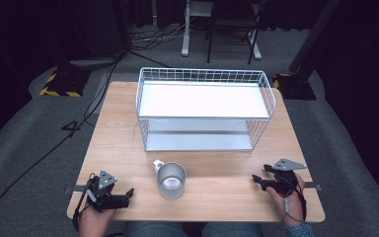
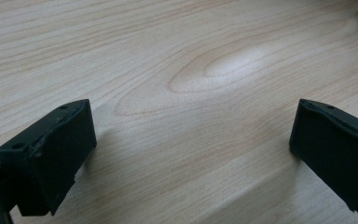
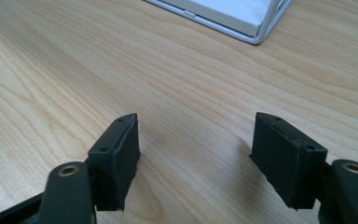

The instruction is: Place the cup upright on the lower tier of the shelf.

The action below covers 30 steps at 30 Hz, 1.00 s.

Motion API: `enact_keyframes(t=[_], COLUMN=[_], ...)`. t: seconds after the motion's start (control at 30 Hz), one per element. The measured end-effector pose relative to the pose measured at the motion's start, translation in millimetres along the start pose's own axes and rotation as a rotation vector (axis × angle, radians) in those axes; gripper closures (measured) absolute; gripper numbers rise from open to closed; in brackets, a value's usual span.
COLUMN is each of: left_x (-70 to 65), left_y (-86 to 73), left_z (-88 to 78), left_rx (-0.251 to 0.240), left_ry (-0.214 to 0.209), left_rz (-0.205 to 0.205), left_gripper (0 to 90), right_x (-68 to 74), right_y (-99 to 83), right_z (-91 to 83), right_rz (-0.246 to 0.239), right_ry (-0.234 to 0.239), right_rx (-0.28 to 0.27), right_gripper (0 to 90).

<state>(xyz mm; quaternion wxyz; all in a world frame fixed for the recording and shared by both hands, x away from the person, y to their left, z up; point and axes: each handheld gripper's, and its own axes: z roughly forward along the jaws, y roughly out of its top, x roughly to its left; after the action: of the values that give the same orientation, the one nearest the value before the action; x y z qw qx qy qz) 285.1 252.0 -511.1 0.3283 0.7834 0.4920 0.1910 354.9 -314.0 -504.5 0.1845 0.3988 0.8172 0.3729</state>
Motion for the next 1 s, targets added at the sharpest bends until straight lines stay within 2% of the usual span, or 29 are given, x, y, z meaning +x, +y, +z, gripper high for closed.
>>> enact_keyframes(t=[0.07, 0.2, 0.23, 0.3, 0.57, 0.7, 0.8, 0.83, 0.9, 1.0], left_x=[-0.1, -3.1, -5.5, -6.4, -18.3, -26.3, -34.9, -37.0, -43.3, -45.5], left_y=[0.2, 1.9, 3.2, 4.0, 6.5, 8.7, 11.3, 12.3, 13.7, 14.2], left_z=[-1.1, -4.8, -7.1, -8.8, -26.1, -32.0, -34.8, -35.7, -38.1, -40.2], left_rx=[0.007, -0.008, -0.033, -0.041, -0.151, -0.208, -0.242, -0.246, -0.268, -0.280], left_ry=[-0.004, -0.036, -0.051, -0.058, -0.095, -0.125, -0.133, -0.136, -0.147, -0.157], left_rz=[0.004, -0.020, -0.031, -0.032, -0.022, -0.010, 0.015, 0.031, 0.040, 0.045], left_gripper=[0.2, 0.1, 0.1, 0.1, 0.2, 0.2, 0.3, 0.2, 0.3, 0.3], right_x=[-0.2, 0.6, 0.9, 1.1, 0.9, 1.1, 1.2, 1.1, 1.0, 1.0], right_y=[0.7, 0.6, 0.5, 0.4, 0.3, 0.3, 0.3, 0.3, 0.3, 0.3], right_z=[0.7, 0.6, 0.4, 0.3, 0.2, 0.2, 0.2, 0.3, 0.2, 0.2], right_rz=[0.000, -0.009, -0.010, -0.009, -0.008, -0.009, -0.011, -0.010, -0.009, -0.009], right_ry=[0.000, 0.000, 0.003, 0.005, 0.007, 0.008, 0.008, 0.010, 0.010, 0.010], right_rx=[0.001, -0.002, -0.002, -0.002, 0.000, -0.002, -0.001, -0.002, -0.001, -0.001], right_gripper=[32.4, 33.4, 33.4, 33.4, 33.4, 33.5, 33.5, 33.5, 33.5, 33.5])
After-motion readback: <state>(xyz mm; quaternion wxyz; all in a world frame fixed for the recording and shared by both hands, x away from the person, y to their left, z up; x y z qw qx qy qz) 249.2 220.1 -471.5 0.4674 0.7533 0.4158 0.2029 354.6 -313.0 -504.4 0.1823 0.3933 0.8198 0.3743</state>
